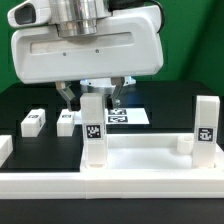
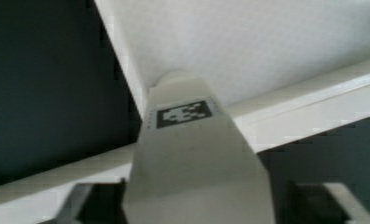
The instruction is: Assemble desk
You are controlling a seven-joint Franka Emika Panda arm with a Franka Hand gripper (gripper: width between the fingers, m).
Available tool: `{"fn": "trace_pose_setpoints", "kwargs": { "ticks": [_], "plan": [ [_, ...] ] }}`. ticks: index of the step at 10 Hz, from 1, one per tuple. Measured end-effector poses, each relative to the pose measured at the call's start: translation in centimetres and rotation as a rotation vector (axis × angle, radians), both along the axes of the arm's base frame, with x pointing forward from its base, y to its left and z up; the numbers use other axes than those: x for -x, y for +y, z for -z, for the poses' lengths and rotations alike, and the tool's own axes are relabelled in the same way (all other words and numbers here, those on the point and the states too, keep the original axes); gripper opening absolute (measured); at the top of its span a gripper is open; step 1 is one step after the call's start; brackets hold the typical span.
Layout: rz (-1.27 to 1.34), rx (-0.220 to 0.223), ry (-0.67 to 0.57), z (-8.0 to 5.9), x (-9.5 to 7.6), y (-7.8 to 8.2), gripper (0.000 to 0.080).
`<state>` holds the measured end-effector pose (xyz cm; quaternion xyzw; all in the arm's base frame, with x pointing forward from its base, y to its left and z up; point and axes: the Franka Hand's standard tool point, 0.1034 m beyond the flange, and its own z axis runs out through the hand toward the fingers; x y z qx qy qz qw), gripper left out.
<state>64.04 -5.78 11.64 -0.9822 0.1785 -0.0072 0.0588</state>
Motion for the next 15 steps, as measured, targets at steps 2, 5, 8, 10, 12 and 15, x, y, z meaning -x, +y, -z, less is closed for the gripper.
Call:
{"fn": "trace_pose_setpoints", "kwargs": {
  "ticks": [2, 5, 8, 10, 12, 15],
  "plan": [
    [0.194, -0.004, 0.022, 0.1, 0.0, -0.2, 0.0291],
    [0.715, -0.04, 0.083, -0.1, 0.1, -0.3, 0.0291],
    [1.141, -0.106, 0.139, 0.1, 0.1, -0.5, 0.0291],
    [1.145, -0.105, 0.14, 0.2, 0.1, -0.5, 0.0291],
    [0.798, -0.054, 0.095, 0.4, 0.2, 0.3, 0.0562],
    [0.525, -0.039, 0.054, 1.0, 0.6, 0.7, 0.0644]
  ]
}}
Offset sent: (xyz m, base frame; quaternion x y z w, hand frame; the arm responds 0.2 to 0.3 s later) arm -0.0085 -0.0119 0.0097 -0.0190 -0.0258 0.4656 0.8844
